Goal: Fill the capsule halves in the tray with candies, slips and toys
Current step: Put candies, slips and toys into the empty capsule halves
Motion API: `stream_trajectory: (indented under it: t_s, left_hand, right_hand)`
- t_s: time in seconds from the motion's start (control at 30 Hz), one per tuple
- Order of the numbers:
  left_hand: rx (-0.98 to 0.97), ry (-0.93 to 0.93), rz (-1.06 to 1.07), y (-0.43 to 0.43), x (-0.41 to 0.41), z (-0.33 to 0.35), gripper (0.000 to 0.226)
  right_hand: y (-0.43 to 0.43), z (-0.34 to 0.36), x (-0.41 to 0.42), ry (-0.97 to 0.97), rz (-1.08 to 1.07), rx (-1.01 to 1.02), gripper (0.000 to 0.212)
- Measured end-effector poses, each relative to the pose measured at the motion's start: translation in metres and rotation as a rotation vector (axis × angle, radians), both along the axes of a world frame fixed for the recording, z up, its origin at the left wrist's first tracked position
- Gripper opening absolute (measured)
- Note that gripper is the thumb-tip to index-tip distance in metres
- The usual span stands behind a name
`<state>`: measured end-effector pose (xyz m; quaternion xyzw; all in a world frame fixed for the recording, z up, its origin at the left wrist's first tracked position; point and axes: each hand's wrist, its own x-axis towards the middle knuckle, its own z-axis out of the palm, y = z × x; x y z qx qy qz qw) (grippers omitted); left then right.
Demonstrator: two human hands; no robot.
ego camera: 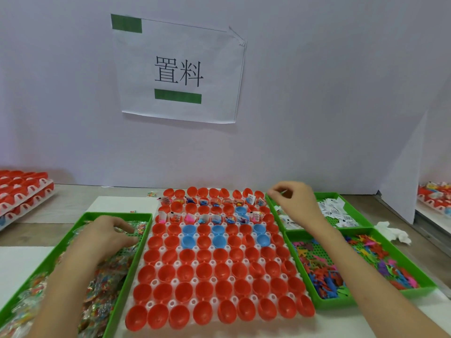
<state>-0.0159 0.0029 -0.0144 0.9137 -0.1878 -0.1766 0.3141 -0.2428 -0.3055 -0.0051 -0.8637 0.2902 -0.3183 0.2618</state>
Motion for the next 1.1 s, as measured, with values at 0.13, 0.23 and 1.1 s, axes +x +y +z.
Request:
stream_trajectory:
  t_s: [0.13, 0.23, 1.1]
  left_hand:
    - [-0.005, -0.058, 0.072, -0.001, 0.002, -0.01, 0.022]
    - [-0.016, -0.076, 0.075, -0.002, 0.004, -0.014, 0.026]
    - [-0.814, -0.308, -0.132, -0.046, -0.084, 0.054, 0.019]
  right_hand:
    - [-0.028, -0.003, -0.025, -0.044, -0.186, 0.014, 0.014]
    - [-0.047, -0.02, -0.042, 0.264, -0.246, 0.065, 0.009]
    - [-0.001, 0.005, -0.057, -0.385, -0.299, 0.248, 0.017]
